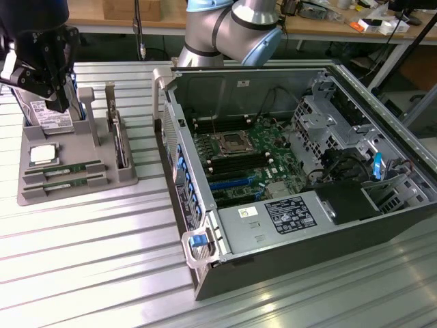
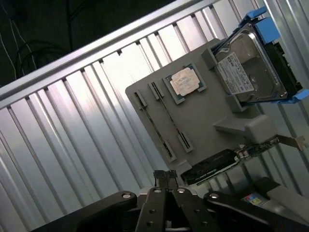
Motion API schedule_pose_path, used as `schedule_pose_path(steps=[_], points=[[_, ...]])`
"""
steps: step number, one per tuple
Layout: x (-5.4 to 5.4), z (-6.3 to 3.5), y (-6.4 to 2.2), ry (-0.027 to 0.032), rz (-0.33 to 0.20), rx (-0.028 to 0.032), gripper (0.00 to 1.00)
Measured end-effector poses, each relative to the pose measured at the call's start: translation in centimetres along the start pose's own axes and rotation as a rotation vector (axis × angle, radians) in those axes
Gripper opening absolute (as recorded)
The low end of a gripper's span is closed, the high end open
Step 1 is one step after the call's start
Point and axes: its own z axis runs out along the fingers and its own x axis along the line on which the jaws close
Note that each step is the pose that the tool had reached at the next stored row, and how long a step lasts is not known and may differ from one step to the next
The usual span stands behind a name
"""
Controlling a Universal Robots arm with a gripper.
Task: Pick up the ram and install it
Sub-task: 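Pick up the ram and move it above insertion slot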
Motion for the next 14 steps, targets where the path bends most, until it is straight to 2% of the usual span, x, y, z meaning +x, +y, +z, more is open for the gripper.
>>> schedule_pose_path(steps=[10,14], points=[[0.00,0.00,0.00,0.0033,-0.081,-0.0017,0.10],[0.00,0.00,0.00,0.0036,-0.091,-0.0018,0.10]])
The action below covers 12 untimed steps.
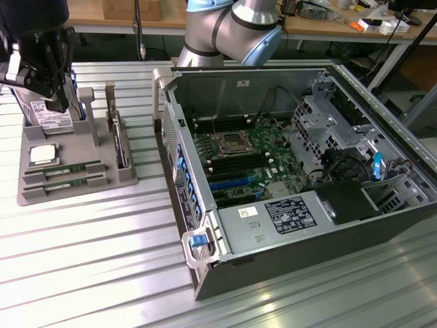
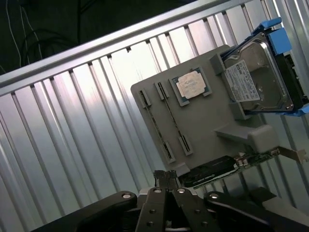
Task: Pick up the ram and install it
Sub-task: 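Pick up the ram and move it above insertion slot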
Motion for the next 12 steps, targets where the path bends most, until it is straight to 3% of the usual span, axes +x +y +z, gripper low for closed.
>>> schedule_pose_path(steps=[5,10,12], points=[[0.00,0.02,0.00,0.0012,-0.032,-0.0007,0.10],[0.00,0.03,0.00,0.0059,-0.151,-0.0031,0.10],[0.00,0.03,0.00,0.0062,-0.159,-0.0033,0.10]])
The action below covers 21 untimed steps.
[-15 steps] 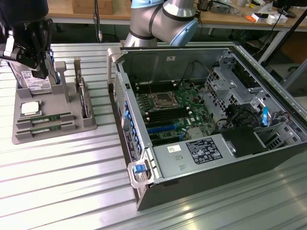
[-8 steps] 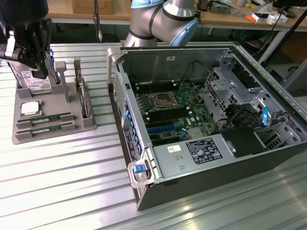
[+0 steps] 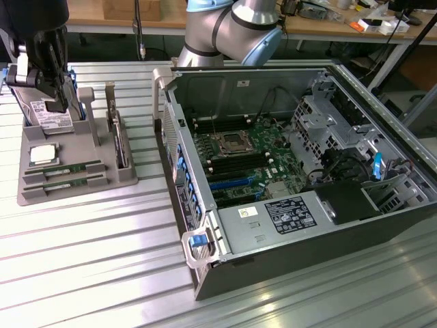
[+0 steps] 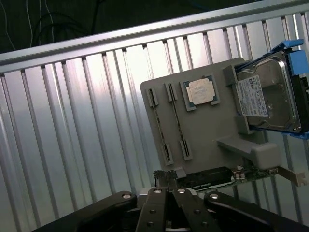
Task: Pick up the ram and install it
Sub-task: 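Pick up the ram and move it above insertion slot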
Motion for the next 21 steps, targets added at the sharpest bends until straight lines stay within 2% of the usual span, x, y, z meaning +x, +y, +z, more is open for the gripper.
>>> schedule_pose_path(steps=[3,4,5,6,7,8,11,21], points=[[0.0,0.00,0.00,0.0000,0.000,0.0000,0.10],[0.0,0.00,0.00,0.0000,0.000,0.0000,0.16],[0.0,0.00,0.00,0.0000,0.000,0.0000,0.16],[0.0,0.00,0.00,0.0000,0.000,0.0000,0.23],[0.0,0.00,0.00,0.0000,0.000,0.0000,0.36],[0.0,0.00,0.00,0.0000,0.000,0.0000,0.42],[0.0,0.21,-0.01,0.0001,0.000,0.0000,0.42],[0.0,1.89,-0.07,0.0000,0.000,-0.0001,0.42]])
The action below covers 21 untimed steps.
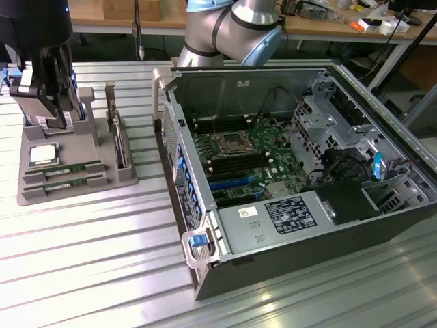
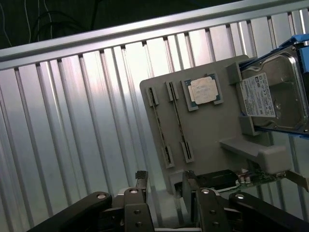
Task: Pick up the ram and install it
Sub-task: 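Pick up the ram and move it above insertion slot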
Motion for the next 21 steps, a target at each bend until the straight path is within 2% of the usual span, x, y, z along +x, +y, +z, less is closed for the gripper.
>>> schedule_pose_path(steps=[10,21], points=[[0.0,1.29,-0.05,0.0001,0.000,0.0000,0.42],[0.0,2.14,-0.09,-0.0006,0.000,-0.0001,0.42]])
